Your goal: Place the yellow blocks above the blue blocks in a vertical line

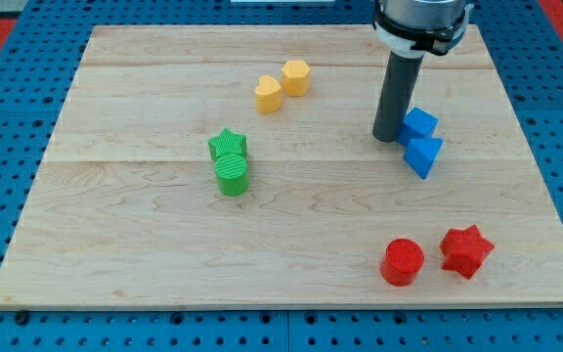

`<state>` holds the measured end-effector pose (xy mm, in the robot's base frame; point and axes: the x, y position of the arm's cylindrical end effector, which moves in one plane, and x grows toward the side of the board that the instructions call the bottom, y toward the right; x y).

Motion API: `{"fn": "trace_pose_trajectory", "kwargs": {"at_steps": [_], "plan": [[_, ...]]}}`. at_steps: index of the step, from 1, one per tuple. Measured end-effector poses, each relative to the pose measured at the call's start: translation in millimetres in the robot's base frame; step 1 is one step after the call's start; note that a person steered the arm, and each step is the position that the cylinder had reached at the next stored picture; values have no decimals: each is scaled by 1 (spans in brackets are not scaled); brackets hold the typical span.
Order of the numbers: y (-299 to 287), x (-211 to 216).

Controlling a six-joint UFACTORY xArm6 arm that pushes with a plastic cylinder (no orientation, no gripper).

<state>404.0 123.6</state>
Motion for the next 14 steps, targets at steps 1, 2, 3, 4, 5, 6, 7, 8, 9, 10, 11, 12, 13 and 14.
{"fn": "trace_pose_trajectory", "kwargs": {"at_steps": [1,2,3,4,5,6,7,8,9,10,11,12,13,14], "plan": [[-20,-41],[-43,-89],[-50,-132],[-101,-168],[-137,-162],[-137,-107],[-118,-96],[-27,-84],[6,-64],[-11,-84],[-51,-129],[-98,-189],[-171,-194],[-195,-134]]}}
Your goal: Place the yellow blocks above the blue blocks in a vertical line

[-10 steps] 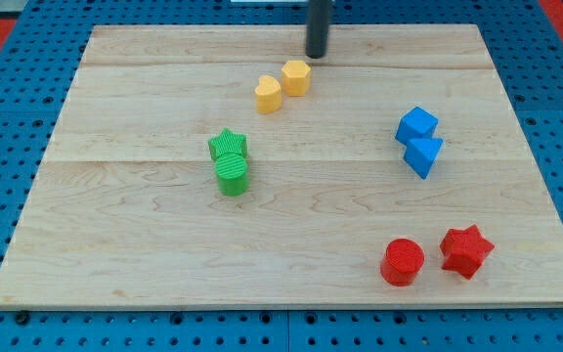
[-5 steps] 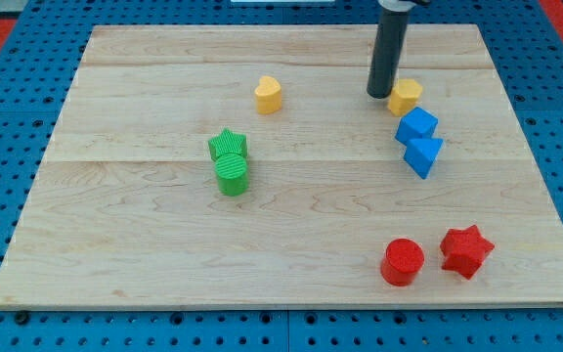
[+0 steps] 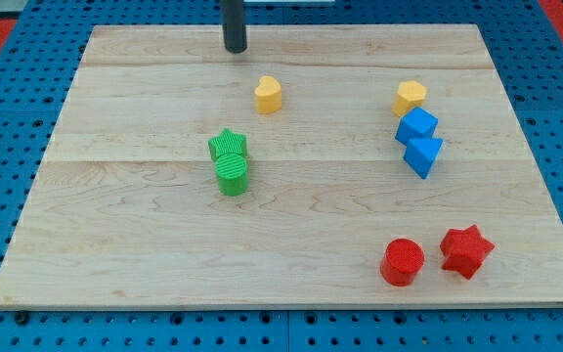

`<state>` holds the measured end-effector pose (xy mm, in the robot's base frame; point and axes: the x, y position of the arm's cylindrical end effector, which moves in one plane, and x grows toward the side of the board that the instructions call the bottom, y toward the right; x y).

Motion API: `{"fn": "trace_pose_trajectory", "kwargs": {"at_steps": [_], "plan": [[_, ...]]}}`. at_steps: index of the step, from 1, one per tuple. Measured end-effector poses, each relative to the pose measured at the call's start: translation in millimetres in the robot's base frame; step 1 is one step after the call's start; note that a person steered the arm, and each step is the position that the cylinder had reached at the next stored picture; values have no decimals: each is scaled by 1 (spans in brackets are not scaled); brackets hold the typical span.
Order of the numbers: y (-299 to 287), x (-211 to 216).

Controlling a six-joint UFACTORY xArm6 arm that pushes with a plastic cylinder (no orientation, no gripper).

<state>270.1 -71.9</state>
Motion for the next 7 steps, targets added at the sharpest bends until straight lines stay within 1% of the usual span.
{"fn": "trace_pose_trajectory", "kwargs": {"at_steps": [1,2,3,4,5,6,7], "plan": [[17,71],[65,77],[142,57],[198,45],[179,11],[127,-36],[104,-59]]}}
